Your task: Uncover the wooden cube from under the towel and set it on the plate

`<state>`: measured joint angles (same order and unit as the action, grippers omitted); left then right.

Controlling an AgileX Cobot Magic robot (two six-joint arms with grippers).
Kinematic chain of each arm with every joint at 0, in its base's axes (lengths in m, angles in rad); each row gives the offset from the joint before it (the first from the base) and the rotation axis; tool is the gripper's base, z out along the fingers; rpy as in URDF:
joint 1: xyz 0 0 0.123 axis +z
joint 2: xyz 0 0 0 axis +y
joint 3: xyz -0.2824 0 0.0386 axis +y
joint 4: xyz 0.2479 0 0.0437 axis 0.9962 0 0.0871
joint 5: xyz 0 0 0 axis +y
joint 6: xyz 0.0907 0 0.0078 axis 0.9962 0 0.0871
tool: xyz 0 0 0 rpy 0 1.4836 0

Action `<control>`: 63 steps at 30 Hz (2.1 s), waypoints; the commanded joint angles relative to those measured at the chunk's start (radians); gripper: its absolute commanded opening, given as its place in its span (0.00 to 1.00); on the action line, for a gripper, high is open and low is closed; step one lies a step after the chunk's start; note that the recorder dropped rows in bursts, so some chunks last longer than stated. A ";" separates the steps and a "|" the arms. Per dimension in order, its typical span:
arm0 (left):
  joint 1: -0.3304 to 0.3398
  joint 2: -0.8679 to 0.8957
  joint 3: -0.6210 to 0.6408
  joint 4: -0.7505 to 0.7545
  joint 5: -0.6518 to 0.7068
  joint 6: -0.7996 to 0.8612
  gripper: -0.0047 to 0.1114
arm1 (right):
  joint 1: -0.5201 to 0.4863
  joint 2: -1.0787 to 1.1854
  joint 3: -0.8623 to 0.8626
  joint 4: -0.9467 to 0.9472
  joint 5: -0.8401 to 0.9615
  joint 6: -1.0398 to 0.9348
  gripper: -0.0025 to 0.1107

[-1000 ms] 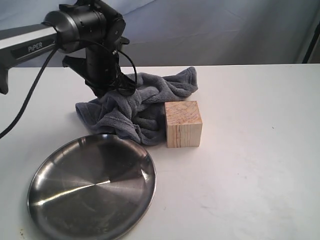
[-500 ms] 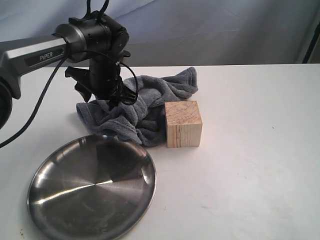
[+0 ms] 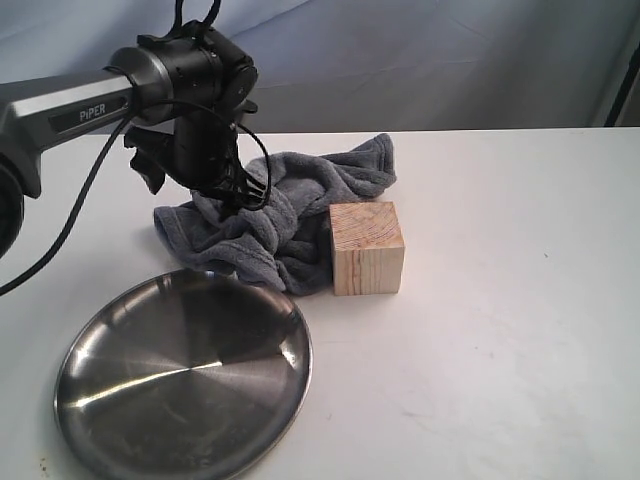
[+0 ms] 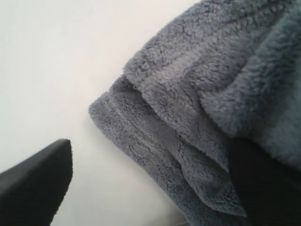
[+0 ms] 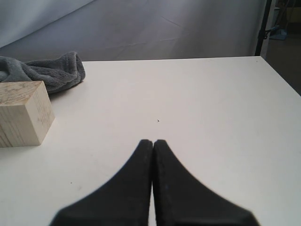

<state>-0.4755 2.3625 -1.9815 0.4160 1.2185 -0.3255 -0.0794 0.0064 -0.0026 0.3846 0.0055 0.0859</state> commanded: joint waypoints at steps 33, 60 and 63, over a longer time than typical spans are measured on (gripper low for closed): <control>-0.110 -0.231 0.123 -0.273 0.003 0.139 0.78 | 0.000 -0.006 0.003 0.005 0.012 0.004 0.05; -0.106 -0.231 0.338 -0.223 -0.398 0.090 0.78 | 0.000 -0.006 0.003 0.005 0.012 0.004 0.05; -0.106 -0.230 0.338 -0.250 -0.381 0.090 0.78 | 0.000 -0.006 0.003 0.005 0.012 0.004 0.05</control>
<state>-0.5831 2.1357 -1.6501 0.1874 0.8293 -0.2239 -0.0794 0.0064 -0.0026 0.3846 0.0055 0.0859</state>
